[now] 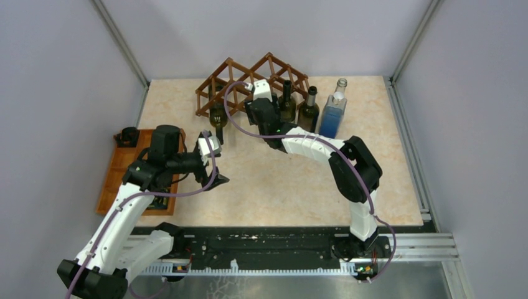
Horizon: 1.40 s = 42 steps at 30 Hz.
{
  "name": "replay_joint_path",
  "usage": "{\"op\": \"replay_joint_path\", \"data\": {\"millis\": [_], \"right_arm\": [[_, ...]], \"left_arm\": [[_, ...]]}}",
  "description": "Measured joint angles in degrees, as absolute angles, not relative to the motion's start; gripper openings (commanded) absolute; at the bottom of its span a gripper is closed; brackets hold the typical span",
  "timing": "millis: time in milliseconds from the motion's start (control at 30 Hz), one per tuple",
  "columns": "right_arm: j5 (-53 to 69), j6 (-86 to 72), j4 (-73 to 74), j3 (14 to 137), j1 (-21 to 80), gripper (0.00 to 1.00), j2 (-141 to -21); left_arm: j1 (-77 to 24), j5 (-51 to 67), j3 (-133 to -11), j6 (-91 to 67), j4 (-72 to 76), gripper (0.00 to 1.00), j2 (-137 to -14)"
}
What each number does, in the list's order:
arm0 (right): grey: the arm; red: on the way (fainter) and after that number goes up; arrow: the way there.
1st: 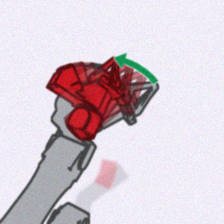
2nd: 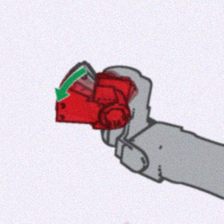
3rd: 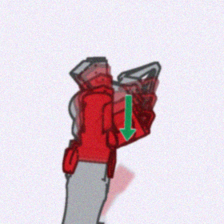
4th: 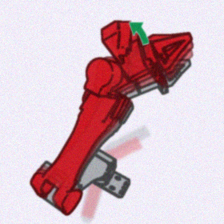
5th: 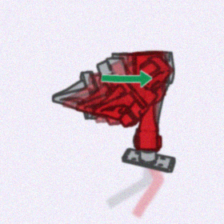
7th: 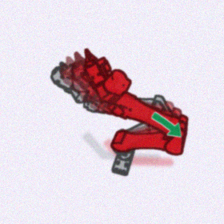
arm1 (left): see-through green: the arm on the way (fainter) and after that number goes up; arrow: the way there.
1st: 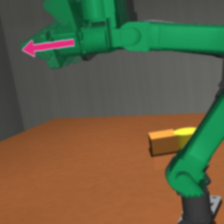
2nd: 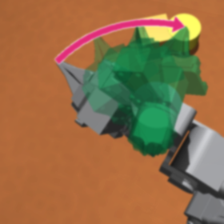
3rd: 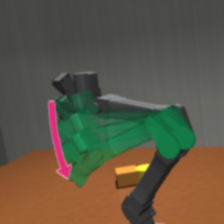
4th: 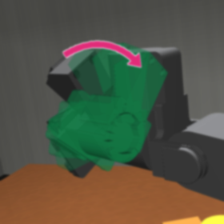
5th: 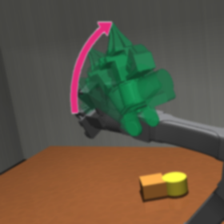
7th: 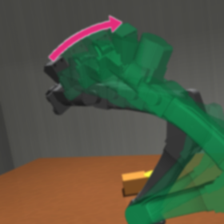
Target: Take the wine bottle off the wine rack
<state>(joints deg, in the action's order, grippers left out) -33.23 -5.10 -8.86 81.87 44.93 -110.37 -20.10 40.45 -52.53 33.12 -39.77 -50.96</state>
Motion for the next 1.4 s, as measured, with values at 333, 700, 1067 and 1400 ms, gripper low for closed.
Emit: {"op": "replay_joint_path", "data": {"millis": [333,700,1067,1400], "right_arm": [[-33.3,-4.1,-11.2,81.7,44.9,0.14,-110.4],[-33.2,-4.7,-11.6,78.8,44.9,0.16,-110.4],[-32.8,-6.5,-12.8,77.4,44.9,0.98,-110.0],[-31.2,-11.2,-8.7,73.8,44.9,0.99,-99.7]], "left_arm": [[-20.1,40.4,-52.5,33.3,-40.4,0.99,-50.9],[-20.1,40.3,-52.6,33.3,-41.2,0.99,-50.9],[-20.1,39.8,-52.8,33.4,-41.9,0.99,-51.0],[-20.1,38.2,-56.4,31.2,-41.9,0.99,-52.7]]}}
